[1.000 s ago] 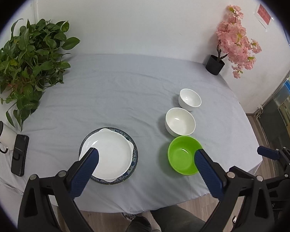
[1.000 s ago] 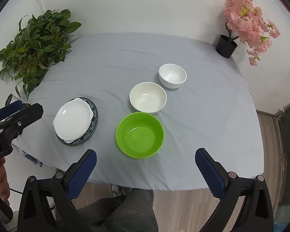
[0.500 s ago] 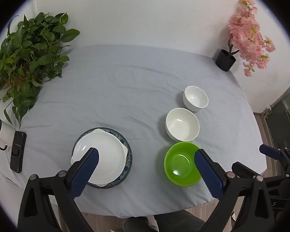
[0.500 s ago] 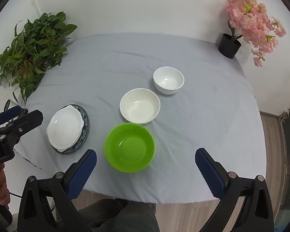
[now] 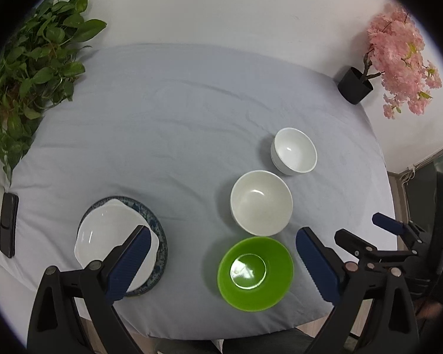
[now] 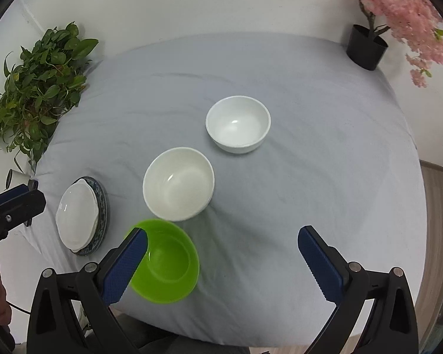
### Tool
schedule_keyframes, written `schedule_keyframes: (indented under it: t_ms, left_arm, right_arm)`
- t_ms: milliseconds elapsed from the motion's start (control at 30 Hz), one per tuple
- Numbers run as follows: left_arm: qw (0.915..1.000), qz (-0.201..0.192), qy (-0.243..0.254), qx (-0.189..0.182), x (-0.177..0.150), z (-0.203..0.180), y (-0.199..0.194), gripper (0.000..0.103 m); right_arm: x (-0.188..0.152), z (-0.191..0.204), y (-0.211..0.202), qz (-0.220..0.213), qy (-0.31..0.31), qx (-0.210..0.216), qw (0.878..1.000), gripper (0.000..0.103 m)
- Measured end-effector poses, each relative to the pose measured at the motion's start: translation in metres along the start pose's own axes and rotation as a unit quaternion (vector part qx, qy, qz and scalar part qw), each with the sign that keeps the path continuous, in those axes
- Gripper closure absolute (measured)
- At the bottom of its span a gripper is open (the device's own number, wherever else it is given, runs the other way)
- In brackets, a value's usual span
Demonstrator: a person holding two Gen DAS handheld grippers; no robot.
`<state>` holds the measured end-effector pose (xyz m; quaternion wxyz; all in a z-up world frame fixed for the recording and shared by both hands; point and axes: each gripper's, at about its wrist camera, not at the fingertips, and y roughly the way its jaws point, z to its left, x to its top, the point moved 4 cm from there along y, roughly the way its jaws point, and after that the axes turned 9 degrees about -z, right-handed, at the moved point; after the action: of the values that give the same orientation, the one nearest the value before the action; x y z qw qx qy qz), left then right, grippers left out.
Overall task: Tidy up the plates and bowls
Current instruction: 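Lower the green bowl onto the table and open the right gripper, then close the right gripper on the large white bowl rim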
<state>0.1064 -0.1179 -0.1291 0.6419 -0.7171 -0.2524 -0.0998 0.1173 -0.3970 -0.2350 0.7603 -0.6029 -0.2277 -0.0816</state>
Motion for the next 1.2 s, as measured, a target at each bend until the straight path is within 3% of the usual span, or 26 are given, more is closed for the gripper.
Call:
schedule_keyframes:
  t_ms: [100, 233, 367, 667, 733, 867, 900, 1033, 1133, 1200]
  left_arm:
    - [0.9998, 0.015, 0.008, 0.011, 0.007, 0.002, 0.016, 0.005]
    - [0.9988, 0.045, -0.008, -0.016, 0.016, 0.004, 0.045, 0.006]
    - [0.9977, 0.067, -0.006, -0.014, 0.025, 0.006, 0.079, 0.018]
    - [0.9847, 0.151, 0.019, -0.084, 0.021, -0.006, 0.155, 0.042]
    - [0.9805, 0.170, 0.018, -0.096, 0.016, -0.007, 0.168, 0.043]
    - [0.9752, 0.196, 0.013, -0.103, 0.008, -0.006, 0.187, 0.060]
    - [0.9739, 0.201, 0.011, -0.105, 0.006, -0.007, 0.190, 0.061]
    - [0.9705, 0.212, 0.007, -0.115, 0.001, -0.008, 0.196, 0.067]
    - [0.9682, 0.219, 0.002, -0.121, -0.001, -0.007, 0.202, 0.078]
    - [0.9664, 0.223, -0.004, -0.128, -0.001, -0.005, 0.205, 0.089]
  right_arm:
    - [0.016, -0.006, 0.021, 0.012, -0.001, 0.014, 1.000, 0.001]
    - [0.024, -0.006, 0.048, 0.030, 0.005, 0.023, 0.999, 0.001]
    - [0.029, -0.007, 0.077, 0.051, 0.014, 0.034, 0.998, 0.003]
    - [0.018, 0.006, 0.145, 0.077, 0.081, 0.045, 0.993, 0.010]
    - [0.015, 0.009, 0.161, 0.088, 0.076, 0.026, 0.993, 0.016]
    - [0.009, 0.008, 0.182, 0.112, 0.088, 0.012, 0.990, 0.026]
    - [0.008, 0.007, 0.186, 0.115, 0.093, 0.012, 0.989, 0.034]
    - [0.006, 0.006, 0.201, 0.126, 0.097, 0.012, 0.987, 0.046]
    - [0.006, 0.009, 0.211, 0.132, 0.092, 0.015, 0.987, 0.061]
    - [0.005, 0.010, 0.217, 0.137, 0.090, 0.009, 0.986, 0.079]
